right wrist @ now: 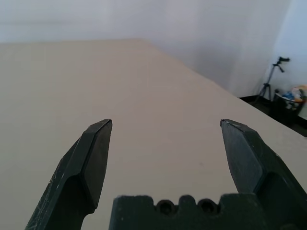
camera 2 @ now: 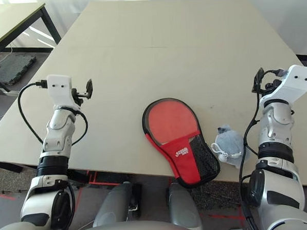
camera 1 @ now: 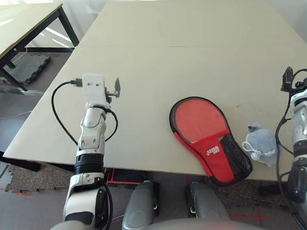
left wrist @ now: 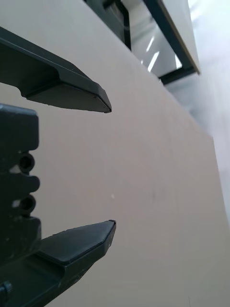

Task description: Store the ping-pong paddle in its case and zip it.

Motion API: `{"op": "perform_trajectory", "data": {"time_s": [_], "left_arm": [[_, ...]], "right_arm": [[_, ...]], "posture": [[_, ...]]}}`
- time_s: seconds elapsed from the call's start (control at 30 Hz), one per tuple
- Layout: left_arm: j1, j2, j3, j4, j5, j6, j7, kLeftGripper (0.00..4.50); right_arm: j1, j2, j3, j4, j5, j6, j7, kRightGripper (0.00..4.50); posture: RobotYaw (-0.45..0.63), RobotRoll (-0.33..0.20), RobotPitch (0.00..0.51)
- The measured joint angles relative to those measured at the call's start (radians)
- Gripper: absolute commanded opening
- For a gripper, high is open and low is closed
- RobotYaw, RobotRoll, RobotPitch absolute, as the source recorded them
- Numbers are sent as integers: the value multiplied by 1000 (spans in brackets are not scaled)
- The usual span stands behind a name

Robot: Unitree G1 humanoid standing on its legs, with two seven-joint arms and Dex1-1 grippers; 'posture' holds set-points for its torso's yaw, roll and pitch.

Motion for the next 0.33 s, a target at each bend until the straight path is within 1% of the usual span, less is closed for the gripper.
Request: {"op": "perform_trajectory", "data": {"time_s": [0.17, 0.33], "left_arm": [[0, 9, 10, 39, 3, -27, 63, 4500], [1, 11, 11, 48, 8, -34, 102, 4500]], "right_arm": [[18, 23, 1, 13, 2, 0, -42, 4461], [23, 24, 0, 16, 4, 1, -59, 4461]], "posture": [[28, 0, 86], [23, 0, 93]]}}
